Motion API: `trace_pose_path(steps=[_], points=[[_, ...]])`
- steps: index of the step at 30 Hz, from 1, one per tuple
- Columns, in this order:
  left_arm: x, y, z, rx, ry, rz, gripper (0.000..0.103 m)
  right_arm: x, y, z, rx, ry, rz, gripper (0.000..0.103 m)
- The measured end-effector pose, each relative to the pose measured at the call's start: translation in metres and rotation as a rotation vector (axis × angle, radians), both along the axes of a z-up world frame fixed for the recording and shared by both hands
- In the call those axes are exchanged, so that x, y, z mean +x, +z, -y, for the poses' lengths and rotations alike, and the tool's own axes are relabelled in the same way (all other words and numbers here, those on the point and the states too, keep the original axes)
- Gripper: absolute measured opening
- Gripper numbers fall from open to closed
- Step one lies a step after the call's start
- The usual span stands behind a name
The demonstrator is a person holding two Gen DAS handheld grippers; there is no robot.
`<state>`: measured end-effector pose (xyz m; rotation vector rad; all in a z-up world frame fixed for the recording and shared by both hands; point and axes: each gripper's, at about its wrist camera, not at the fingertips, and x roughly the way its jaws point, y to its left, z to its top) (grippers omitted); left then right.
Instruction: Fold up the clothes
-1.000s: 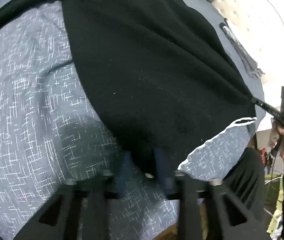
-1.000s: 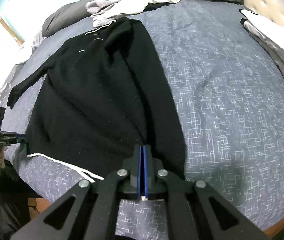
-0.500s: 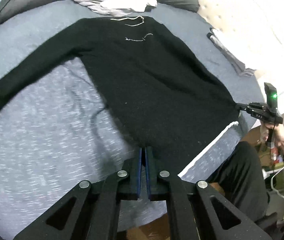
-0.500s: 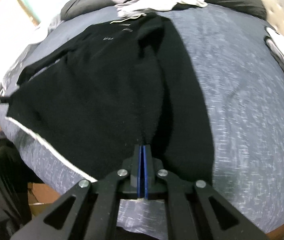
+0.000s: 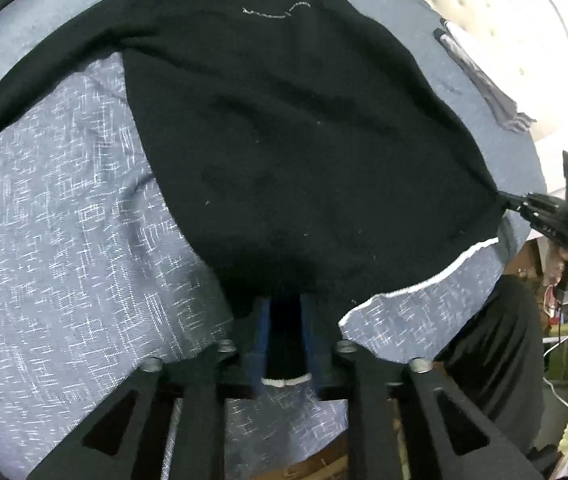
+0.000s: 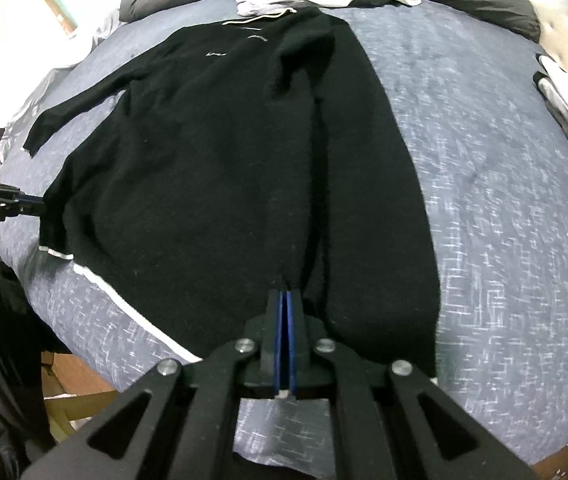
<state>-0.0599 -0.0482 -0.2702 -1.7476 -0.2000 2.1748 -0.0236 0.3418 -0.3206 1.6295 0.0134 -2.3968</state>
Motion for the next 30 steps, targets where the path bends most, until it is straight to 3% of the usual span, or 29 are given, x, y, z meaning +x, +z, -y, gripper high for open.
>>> trace_pose_path(steps=[2, 6, 21, 23, 24, 25, 30], points=[[0.002, 0.005, 0.008, -0.005, 0.013, -0.013, 0.026, 0.000, -0.002, -0.002, -0.005, -0.009, 0.003, 0.002], [0.006, 0.008, 0.026, -0.024, 0.046, -0.015, 0.040, -0.003, -0.009, -0.006, -0.001, -0.023, 0.014, 0.002], [0.000, -0.031, 0.025, 0.110, 0.083, 0.053, 0.043, -0.006, -0.001, -0.007, -0.006, -0.024, 0.015, 0.002], [0.000, -0.035, 0.022, 0.111, 0.075, 0.056, 0.040, -0.006, 0.001, -0.005, -0.006, -0.021, 0.011, 0.002], [0.001, -0.036, 0.021, 0.114, 0.070, 0.056, 0.021, -0.006, 0.001, -0.005, -0.006, -0.019, 0.009, 0.002], [0.002, -0.035, 0.020, 0.110, 0.065, 0.053, 0.011, -0.006, 0.002, -0.005, -0.009, -0.019, 0.008, 0.002], [0.012, -0.010, 0.026, 0.105, 0.039, 0.009, 0.009, -0.005, 0.011, -0.001, -0.021, -0.007, -0.006, 0.002]])
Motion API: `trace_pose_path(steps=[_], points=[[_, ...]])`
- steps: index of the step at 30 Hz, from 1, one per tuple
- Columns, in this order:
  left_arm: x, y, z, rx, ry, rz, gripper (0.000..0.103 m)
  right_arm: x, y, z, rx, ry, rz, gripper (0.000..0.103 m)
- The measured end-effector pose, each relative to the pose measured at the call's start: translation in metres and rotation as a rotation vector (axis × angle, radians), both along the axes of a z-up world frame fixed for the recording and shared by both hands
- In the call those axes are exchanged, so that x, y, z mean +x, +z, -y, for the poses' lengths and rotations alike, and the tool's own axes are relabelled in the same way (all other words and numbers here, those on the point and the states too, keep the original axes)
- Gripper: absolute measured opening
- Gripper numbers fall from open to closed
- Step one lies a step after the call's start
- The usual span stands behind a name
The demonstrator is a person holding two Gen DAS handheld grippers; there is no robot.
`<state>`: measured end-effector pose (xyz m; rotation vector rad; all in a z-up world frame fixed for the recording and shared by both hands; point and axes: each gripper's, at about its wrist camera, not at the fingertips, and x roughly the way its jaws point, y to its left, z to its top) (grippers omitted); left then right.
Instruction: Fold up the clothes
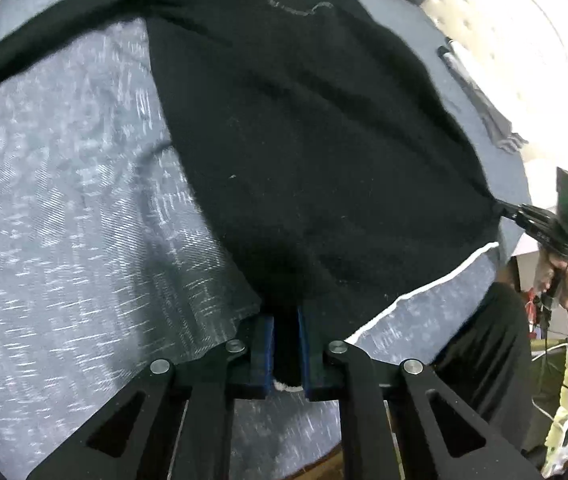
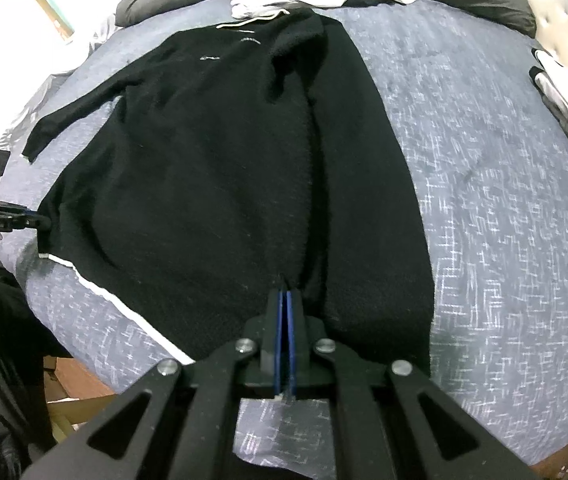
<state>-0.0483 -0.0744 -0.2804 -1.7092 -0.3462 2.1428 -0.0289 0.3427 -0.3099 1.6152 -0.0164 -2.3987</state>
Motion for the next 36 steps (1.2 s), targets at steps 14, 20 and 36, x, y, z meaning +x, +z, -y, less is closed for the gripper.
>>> trace_pose_path(steps=[14, 20, 36], points=[[0.029, -0.001, 0.037, -0.064, -0.004, 0.008, 0.008, -0.002, 0.003, 0.019, -0.102, 0.023, 0.020, 0.004], [0.025, -0.003, 0.029, -0.065, -0.012, 0.002, 0.008, 0.005, 0.005, -0.022, -0.248, -0.110, 0.050, 0.042], [0.025, 0.010, 0.015, -0.097, -0.024, -0.031, 0.008, 0.004, -0.037, 0.010, -0.194, -0.065, 0.154, 0.006]])
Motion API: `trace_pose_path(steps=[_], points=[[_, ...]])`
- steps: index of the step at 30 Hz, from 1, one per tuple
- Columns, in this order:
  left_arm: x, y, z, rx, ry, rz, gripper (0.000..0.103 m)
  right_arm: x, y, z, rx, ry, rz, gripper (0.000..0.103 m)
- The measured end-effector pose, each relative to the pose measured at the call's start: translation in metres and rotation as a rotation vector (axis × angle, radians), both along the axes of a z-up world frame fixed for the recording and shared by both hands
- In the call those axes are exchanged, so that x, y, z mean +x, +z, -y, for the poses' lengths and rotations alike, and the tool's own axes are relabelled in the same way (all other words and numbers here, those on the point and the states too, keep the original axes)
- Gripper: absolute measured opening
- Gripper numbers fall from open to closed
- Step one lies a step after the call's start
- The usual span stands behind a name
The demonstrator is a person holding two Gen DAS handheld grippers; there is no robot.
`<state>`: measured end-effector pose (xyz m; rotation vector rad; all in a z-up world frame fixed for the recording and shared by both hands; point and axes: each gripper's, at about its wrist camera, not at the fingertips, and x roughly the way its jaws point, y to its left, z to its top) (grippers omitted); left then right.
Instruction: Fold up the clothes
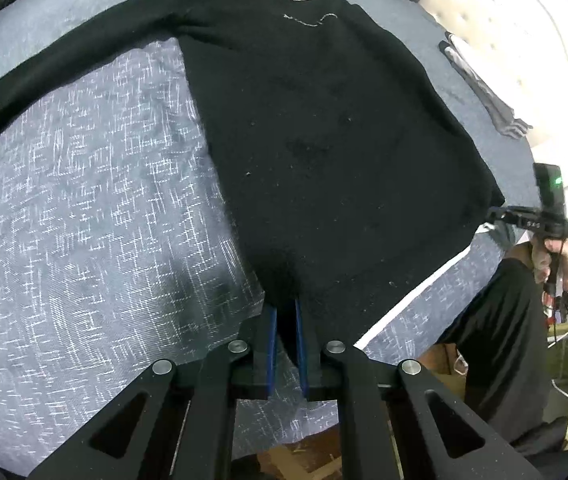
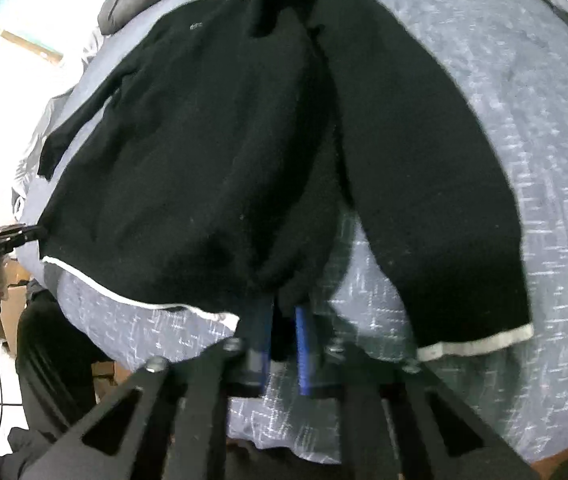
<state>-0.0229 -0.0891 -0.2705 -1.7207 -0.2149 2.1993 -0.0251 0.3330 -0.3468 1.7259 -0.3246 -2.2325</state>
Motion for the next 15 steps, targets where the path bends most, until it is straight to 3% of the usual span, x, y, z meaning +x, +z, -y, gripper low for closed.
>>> trace_pose_path(steps=[7, 10, 15], points=[[0.008, 0.011, 0.001, -0.001, -0.020, -0.023, 0.008, 0.011, 0.052, -0.005, 0.086, 0.080, -0.074, 0.005], [0.010, 0.017, -0.001, -0.007, -0.035, -0.029, 0.008, 0.024, 0.059, -0.004, 0.140, 0.131, -0.077, 0.005], [0.016, 0.004, -0.007, -0.030, -0.052, -0.004, 0.007, 0.030, 0.033, -0.001, 0.150, 0.124, -0.039, 0.005]])
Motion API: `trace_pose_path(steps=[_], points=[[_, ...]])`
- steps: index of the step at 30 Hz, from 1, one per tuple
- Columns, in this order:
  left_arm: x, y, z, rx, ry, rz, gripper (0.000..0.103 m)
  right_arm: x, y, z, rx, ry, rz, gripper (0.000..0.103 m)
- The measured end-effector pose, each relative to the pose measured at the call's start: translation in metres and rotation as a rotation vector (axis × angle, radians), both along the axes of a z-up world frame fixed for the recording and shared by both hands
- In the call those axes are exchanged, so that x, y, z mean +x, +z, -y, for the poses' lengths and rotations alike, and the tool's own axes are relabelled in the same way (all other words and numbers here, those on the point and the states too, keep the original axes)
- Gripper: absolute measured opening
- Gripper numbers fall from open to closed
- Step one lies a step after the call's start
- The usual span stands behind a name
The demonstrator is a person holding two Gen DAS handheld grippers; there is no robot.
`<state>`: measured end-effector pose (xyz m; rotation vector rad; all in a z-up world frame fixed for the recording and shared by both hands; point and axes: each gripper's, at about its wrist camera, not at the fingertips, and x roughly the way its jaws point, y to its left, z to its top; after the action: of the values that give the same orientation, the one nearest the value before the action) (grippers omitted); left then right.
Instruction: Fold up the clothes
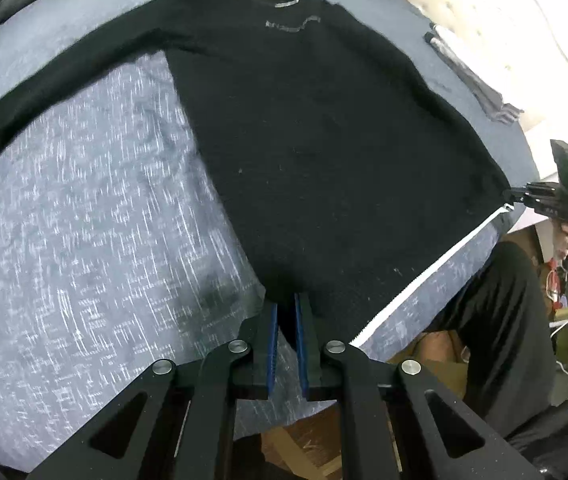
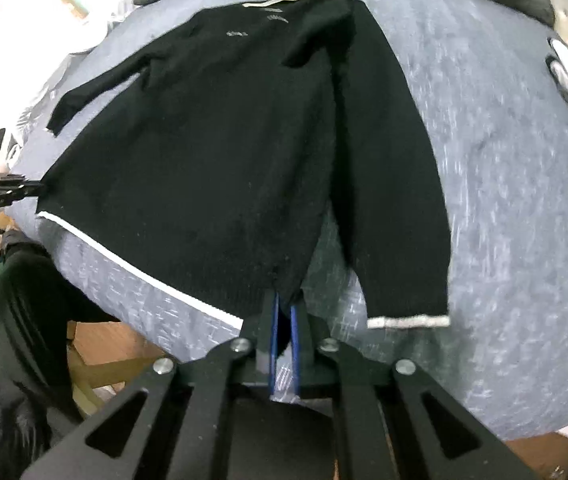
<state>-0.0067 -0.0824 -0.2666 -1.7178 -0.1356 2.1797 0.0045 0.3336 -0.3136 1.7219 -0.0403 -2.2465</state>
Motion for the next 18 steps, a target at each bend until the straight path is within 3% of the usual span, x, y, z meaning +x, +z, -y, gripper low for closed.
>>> trace_pose_path(steps=[4, 7, 10, 13, 17, 18], points=[[-0.003, -0.016, 0.008, 0.002, 0.040, 0.031, 0.006, -0.002, -0.013, 0.000, -0.048, -0.013, 0.038, 0.009], [-0.005, -0.009, 0.017, 0.022, 0.072, 0.009, 0.007, -0.004, -0.008, -0.005, -0.082, -0.024, 0.051, 0.010], [-0.008, 0.005, 0.027, 0.036, 0.103, -0.024, 0.007, -0.005, 0.005, -0.016, -0.115, -0.032, 0.043, 0.025], [-0.017, 0.023, 0.037, 0.017, 0.136, -0.073, 0.009, -0.010, 0.021, -0.035, -0.145, -0.065, 0.011, 0.028], [-0.040, 0.044, 0.045, 0.020, 0.181, -0.152, 0.013, -0.035, 0.034, -0.068, -0.145, -0.183, -0.055, 0.049], [-0.047, 0.047, 0.045, 0.026, 0.191, -0.169, 0.015, -0.042, 0.033, -0.076, -0.154, -0.215, -0.060, 0.049]])
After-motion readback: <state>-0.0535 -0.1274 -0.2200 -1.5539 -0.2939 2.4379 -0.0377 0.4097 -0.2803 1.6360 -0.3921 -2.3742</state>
